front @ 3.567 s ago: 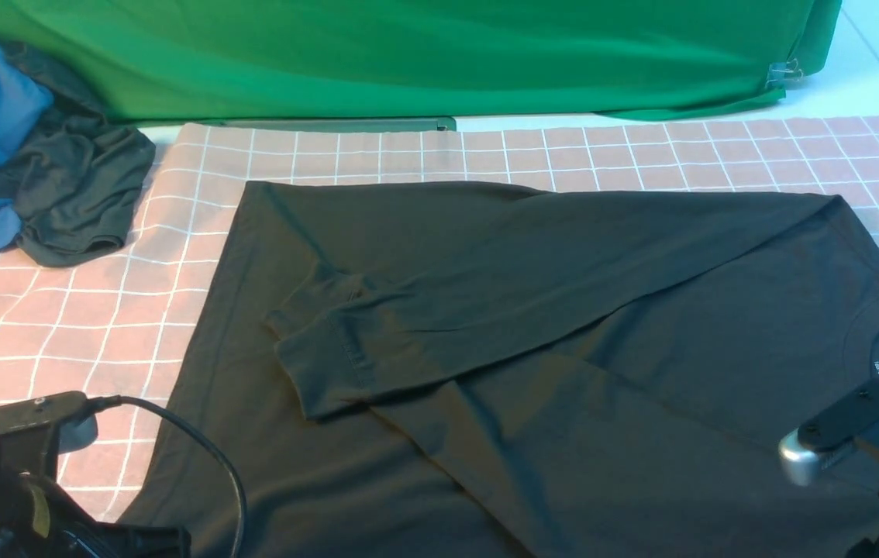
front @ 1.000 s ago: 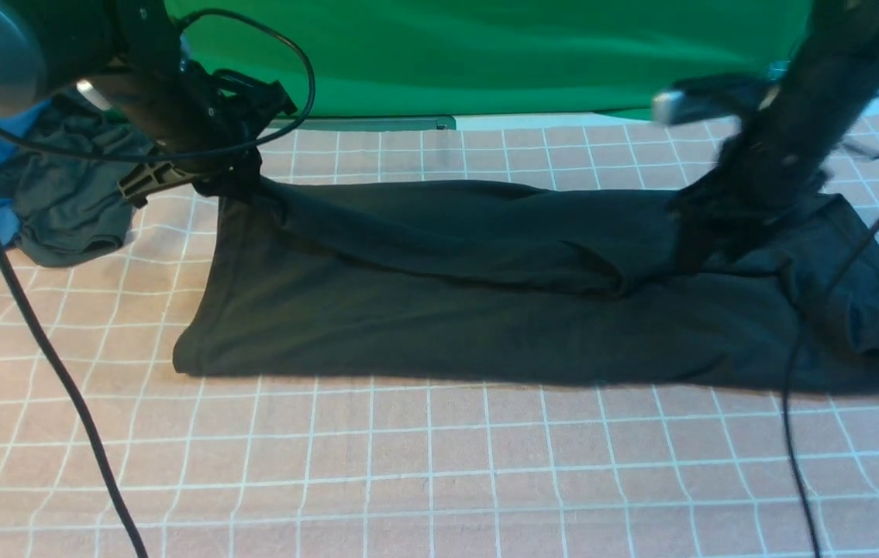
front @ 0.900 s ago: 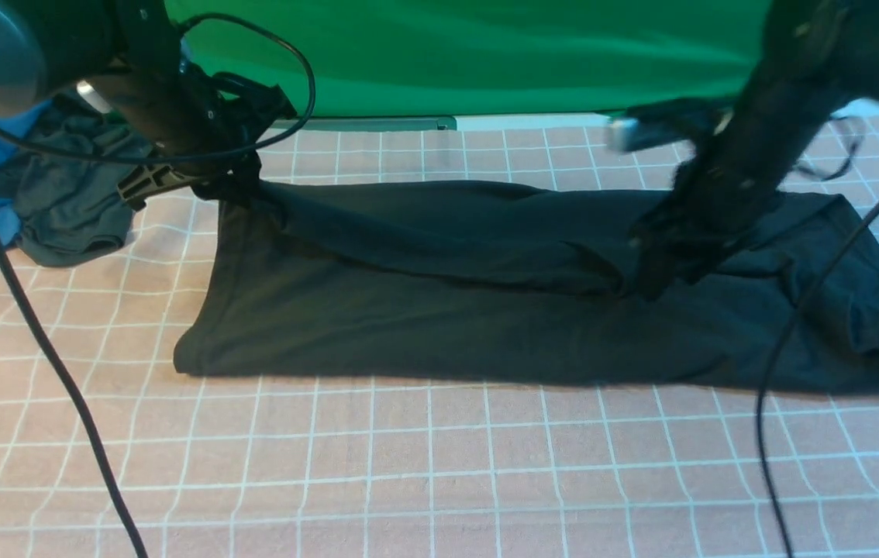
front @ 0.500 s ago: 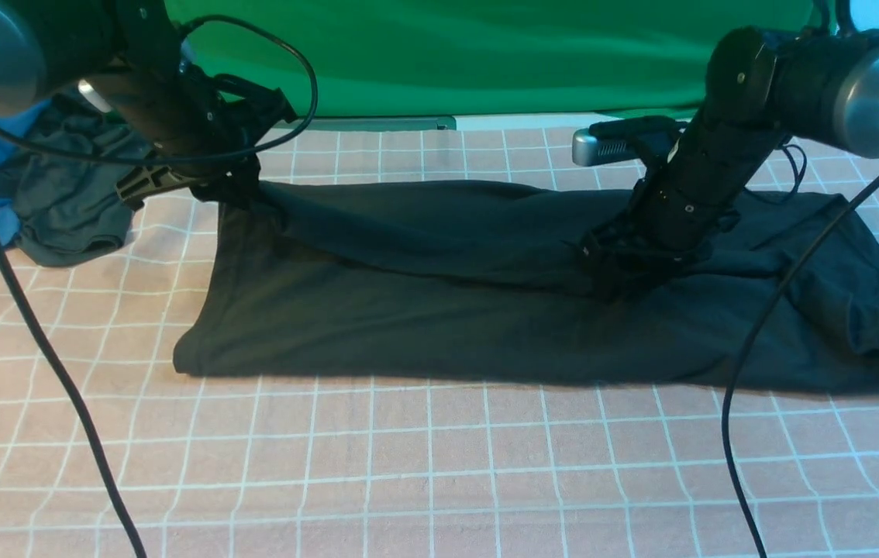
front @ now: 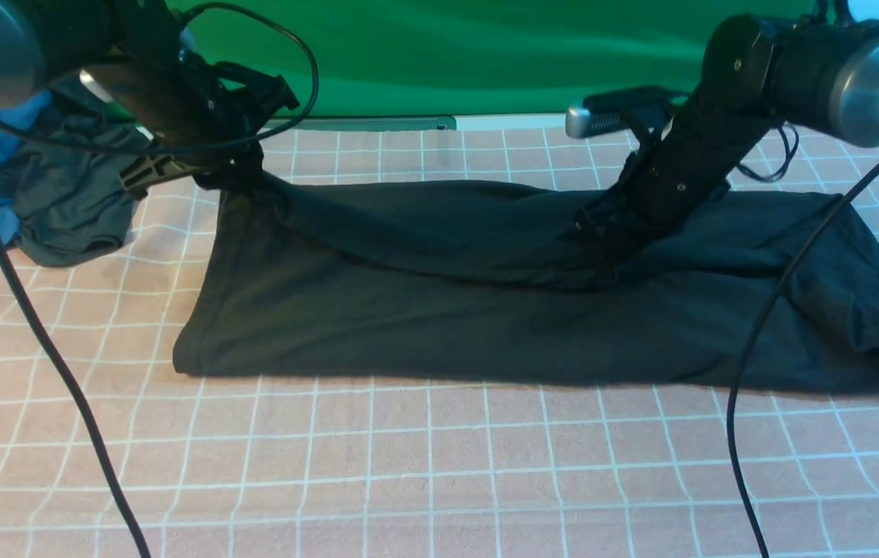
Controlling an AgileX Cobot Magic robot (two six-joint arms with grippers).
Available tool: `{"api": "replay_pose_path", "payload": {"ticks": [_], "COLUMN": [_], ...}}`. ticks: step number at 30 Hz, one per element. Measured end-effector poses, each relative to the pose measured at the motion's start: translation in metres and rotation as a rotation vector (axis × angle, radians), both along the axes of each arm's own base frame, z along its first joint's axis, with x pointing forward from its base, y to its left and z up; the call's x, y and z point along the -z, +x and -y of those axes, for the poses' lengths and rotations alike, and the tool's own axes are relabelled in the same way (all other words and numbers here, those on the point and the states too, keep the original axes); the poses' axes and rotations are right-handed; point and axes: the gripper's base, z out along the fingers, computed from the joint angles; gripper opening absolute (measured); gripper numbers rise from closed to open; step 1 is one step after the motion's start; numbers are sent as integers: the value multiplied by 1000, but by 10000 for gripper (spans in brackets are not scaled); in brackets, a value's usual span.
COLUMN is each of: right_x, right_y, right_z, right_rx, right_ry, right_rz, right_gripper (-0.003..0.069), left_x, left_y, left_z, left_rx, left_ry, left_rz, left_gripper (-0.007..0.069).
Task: Fold a long-sleeved shirt over a pink coffee tablecloth.
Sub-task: 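Fold the black garment in half by bringing its near edge over to the far edge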
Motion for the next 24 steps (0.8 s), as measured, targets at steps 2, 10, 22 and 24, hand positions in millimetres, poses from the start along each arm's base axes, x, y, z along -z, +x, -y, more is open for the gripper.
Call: {"api": "replay_pose_path", "payload": {"ticks": [2, 10, 22, 24], "right_x": [-5, -24, -29, -24], "right_y": [2, 18, 31, 35], "right_z": [1, 20, 31, 31], "right_rx": [-2, 48, 97, 102], "right_ry": [-5, 6, 29, 30], "right_rz": [18, 104, 227, 238], "right_gripper": [40, 39, 39, 39], "left_x": [-4, -8, -7, 0], "left_y": [1, 4, 16, 19], "left_z": [0, 1, 0, -2], "left_rx": [0, -6, -49, -65], "left_ry": [-3, -9, -31, -9], "left_rz": [12, 38, 144, 138], "left_gripper": [34, 34, 34, 34]}}
